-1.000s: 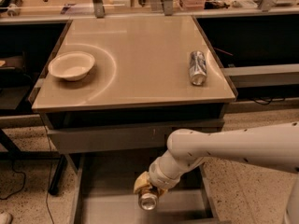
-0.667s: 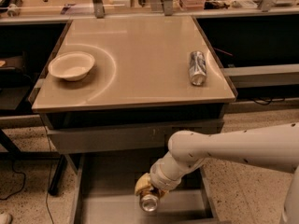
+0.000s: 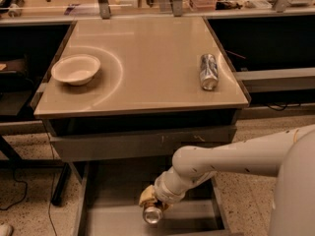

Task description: Place orange can into middle drawer

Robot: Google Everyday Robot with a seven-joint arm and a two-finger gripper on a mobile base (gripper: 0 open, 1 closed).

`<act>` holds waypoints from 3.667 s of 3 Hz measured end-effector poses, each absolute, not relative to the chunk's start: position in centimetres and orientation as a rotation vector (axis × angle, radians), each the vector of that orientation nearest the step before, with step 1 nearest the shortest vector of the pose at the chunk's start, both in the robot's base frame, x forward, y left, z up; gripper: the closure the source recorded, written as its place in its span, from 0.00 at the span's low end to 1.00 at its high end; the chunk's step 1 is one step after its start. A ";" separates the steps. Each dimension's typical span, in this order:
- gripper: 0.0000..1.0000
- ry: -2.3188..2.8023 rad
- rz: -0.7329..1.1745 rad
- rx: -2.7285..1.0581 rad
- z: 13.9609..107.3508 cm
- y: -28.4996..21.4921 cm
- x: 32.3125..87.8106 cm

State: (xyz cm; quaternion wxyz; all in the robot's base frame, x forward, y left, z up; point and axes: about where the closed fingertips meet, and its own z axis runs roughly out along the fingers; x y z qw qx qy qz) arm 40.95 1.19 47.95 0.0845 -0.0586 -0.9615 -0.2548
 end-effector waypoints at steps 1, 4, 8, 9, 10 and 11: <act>1.00 -2.945 -0.759 -0.274 45.8 1.2 43.2; 1.00 -3.010 -0.719 -0.508 39.0 0.2 46.5; 0.59 -2.991 -0.743 -0.569 37.4 -0.1 47.3; 0.36 -2.991 -0.743 -0.569 37.4 -0.1 47.3; 0.13 -2.991 -0.743 -0.569 37.4 -0.1 47.3; 0.00 -2.991 -0.743 -0.569 37.4 -0.1 47.3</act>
Offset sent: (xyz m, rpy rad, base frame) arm 0.0560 -0.0113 -0.0680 -0.0933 -0.1417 -0.2380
